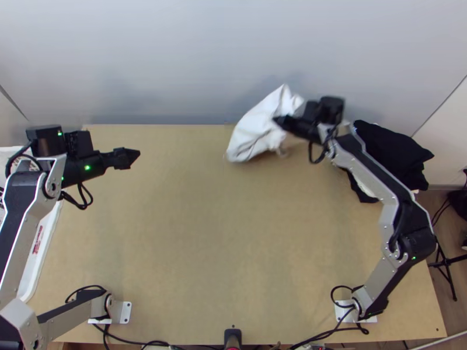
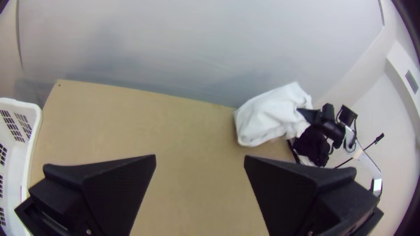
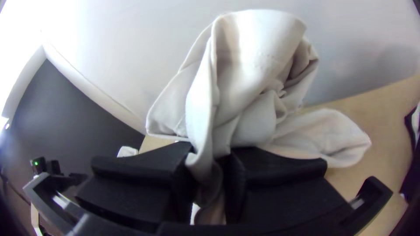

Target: Fold the t-shirt

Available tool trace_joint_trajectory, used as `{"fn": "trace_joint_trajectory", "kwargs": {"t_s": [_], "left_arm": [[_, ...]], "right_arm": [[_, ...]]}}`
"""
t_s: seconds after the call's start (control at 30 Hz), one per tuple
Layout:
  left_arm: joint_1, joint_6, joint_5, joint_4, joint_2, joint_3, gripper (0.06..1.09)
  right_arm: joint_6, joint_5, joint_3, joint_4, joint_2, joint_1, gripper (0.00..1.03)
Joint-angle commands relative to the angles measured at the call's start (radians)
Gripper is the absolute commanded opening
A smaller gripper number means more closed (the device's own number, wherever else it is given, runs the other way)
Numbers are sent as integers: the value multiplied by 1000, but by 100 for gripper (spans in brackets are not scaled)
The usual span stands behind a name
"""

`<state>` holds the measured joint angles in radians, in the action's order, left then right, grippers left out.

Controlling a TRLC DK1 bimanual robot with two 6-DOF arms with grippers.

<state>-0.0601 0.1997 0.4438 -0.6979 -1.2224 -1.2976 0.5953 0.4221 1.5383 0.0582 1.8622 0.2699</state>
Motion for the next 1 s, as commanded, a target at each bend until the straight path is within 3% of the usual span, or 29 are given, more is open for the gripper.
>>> {"fn": "trace_joint_trajectory", "kwargs": {"t_s": [0.0,0.2,0.57,0.7,0.97], "left_arm": [[-41,-25,4,1,54,86,104],[-95,-57,15,0,86,130,104],[-138,-95,18,3,109,221,104],[-142,-97,18,23,118,268,104],[-156,-134,18,48,159,366,104]], "right_arm": [[-28,-25,209,80,-9,-101,3],[-26,-26,410,178,-6,-239,3],[-141,14,686,344,9,-537,3],[-206,27,677,394,-12,-595,3],[-322,29,356,359,-150,-683,3]]}}
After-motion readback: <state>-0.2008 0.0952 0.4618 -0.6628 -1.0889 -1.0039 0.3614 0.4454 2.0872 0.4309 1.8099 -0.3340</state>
